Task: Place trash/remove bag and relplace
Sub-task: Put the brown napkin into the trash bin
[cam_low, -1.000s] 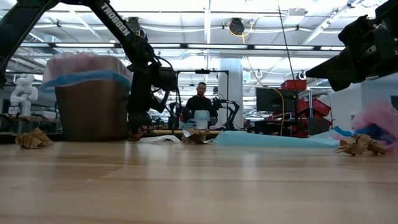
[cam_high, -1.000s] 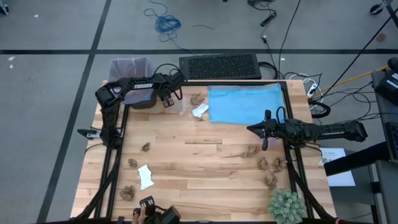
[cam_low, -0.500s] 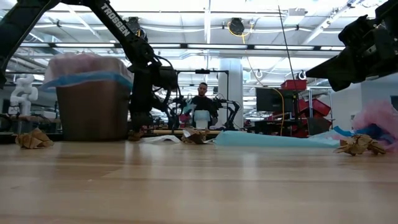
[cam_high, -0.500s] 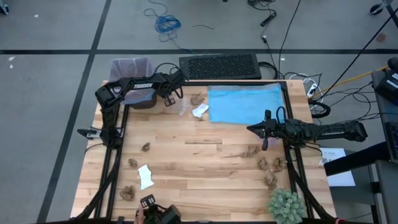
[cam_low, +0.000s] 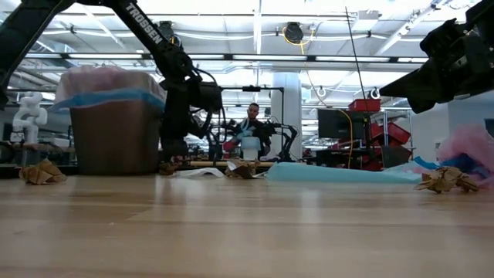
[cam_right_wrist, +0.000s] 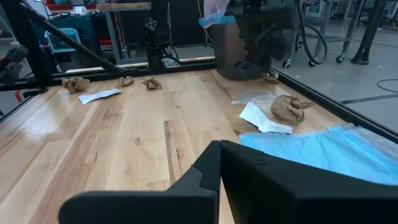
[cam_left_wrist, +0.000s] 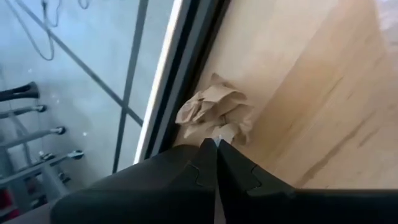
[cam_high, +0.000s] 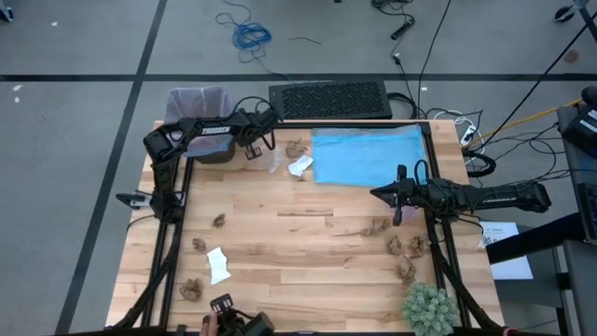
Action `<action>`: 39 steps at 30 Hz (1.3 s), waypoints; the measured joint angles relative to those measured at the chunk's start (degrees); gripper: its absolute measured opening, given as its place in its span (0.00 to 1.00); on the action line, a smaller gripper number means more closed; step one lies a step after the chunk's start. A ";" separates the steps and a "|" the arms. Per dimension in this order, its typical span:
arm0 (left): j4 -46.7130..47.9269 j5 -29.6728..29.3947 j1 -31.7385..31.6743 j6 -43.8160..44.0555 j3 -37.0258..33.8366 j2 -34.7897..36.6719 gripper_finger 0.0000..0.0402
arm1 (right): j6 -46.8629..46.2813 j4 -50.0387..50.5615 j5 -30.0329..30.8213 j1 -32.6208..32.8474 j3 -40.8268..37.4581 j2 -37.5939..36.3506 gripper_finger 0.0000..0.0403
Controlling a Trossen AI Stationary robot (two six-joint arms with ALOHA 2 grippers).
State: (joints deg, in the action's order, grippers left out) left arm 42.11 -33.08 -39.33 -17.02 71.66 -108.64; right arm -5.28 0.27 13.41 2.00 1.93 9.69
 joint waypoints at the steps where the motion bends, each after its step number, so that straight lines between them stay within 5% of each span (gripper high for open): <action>1: 0.04 0.06 0.07 0.00 0.00 0.00 0.05 | -0.02 0.00 0.02 -0.02 0.00 0.00 0.00; 12: -0.40 7.37 -2.18 -2.97 0.00 -0.04 0.33 | 0.00 0.00 0.02 0.00 0.00 0.02 0.00; 19: -1.09 8.28 -4.82 -3.40 0.02 -2.73 0.37 | -0.02 0.00 0.02 0.00 0.00 0.00 0.00; 24: -1.05 7.59 -5.06 -2.93 0.13 -4.44 0.32 | -0.02 -0.02 0.00 -0.02 0.00 0.01 0.00; 31: -0.80 7.52 -3.15 -2.78 0.02 -3.14 0.03 | -0.01 -0.02 0.01 -0.01 0.01 0.01 0.00; 39: 1.21 7.39 1.52 -2.10 2.01 -1.95 0.01 | 0.00 -0.02 0.00 0.00 0.00 0.04 0.00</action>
State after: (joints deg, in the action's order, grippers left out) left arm 43.32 -25.69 -37.81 -19.12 73.67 -110.59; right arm -5.28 0.25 13.41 2.00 1.93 9.74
